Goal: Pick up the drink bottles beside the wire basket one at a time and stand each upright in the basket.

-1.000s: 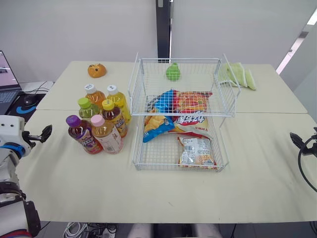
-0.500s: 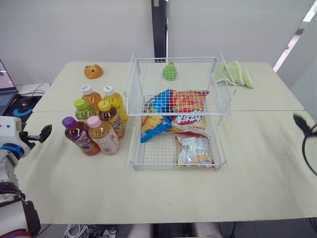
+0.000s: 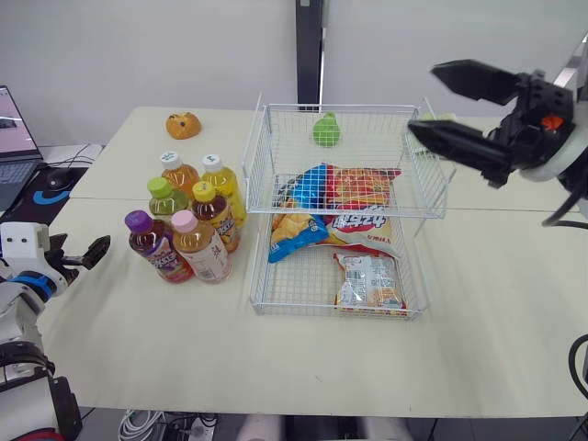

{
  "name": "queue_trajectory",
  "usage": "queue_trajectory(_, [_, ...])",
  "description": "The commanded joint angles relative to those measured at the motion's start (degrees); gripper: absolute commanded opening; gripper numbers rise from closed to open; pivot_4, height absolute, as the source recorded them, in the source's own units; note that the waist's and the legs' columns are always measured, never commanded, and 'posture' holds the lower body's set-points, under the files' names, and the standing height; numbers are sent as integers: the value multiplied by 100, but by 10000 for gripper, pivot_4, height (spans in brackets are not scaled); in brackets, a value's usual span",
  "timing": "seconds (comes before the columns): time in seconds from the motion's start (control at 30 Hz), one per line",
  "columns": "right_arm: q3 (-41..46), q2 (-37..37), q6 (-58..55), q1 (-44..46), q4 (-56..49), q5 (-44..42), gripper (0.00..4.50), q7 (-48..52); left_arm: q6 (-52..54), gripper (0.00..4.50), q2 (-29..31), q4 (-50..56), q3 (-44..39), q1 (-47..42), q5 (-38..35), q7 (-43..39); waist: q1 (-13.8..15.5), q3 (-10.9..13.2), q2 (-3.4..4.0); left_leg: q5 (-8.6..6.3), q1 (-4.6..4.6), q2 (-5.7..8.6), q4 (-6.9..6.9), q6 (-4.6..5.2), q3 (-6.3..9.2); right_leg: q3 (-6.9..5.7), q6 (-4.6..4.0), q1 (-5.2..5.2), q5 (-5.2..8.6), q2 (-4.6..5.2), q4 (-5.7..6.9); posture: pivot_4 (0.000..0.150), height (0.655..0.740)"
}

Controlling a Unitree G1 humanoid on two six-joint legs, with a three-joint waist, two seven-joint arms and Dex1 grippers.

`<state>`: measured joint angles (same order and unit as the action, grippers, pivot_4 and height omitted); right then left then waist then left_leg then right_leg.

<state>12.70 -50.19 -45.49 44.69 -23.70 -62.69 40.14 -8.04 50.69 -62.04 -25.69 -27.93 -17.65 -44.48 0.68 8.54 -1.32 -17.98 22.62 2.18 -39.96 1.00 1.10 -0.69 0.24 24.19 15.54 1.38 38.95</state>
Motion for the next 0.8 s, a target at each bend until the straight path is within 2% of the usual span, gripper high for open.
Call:
queue_trajectory(0.03, [-257, 243, 132, -306, -670, 181, 45000, -166, -112, 44483, 29, 325, -157, 22, -146, -27, -1, -9, -15, 0, 0, 0, 0, 0, 0, 0, 0, 0, 0, 0, 0, 1500, 7400])
queue_trajectory(0.13, [-394, 573, 393, -519, -825, 322, 45000, -52, -125, 44483, 9, 655, -339, 294, -334, -121, -31, -11, -18, 0, 0, 0, 0, 0, -1, 1, 0, 1, 0, 0, 2, 1500, 7400])
queue_trajectory(0.33, [-508, 726, -198, -228, -643, -914, 45000, 552, -115, 44483, -16, 1501, -773, 1272, -565, 39, -119, -9, -15, 0, -5, -1, 4, 0, -4, 2, 0, 4, 0, -1, 4, 1500, 7400])
queue_trajectory(0.47, [-787, 642, -143, -307, -377, -564, 45000, 1405, 468, 44483, -133, 2626, -1244, 2243, -998, 73, -134, -10, -16, -1, -8, -1, 7, 2, -4, 3, -1, -1, 0, 0, 0, 1500, 7400])
queue_trajectory(0.6, [-1014, 830, 46, -164, -57, -135, 45000, 1643, 1388, 44483, -713, 4829, -2013, 3686, -1976, -4, -105, -11, -18, -2, -15, -1, 4, 4, -5, 4, -1, -10, 0, 2, 0, 1500, 7400])
queue_trajectory(0.8, [-1018, 1065, 202, 6, 310, 230, 45000, 1683, 2156, 44483, -1945, 8200, -3082, 5820, -2978, 780, -84, -6, -27, -3, -17, -1, 6, 4, -4, 4, -2, -13, 1, 3, -5, 1500, 7400])
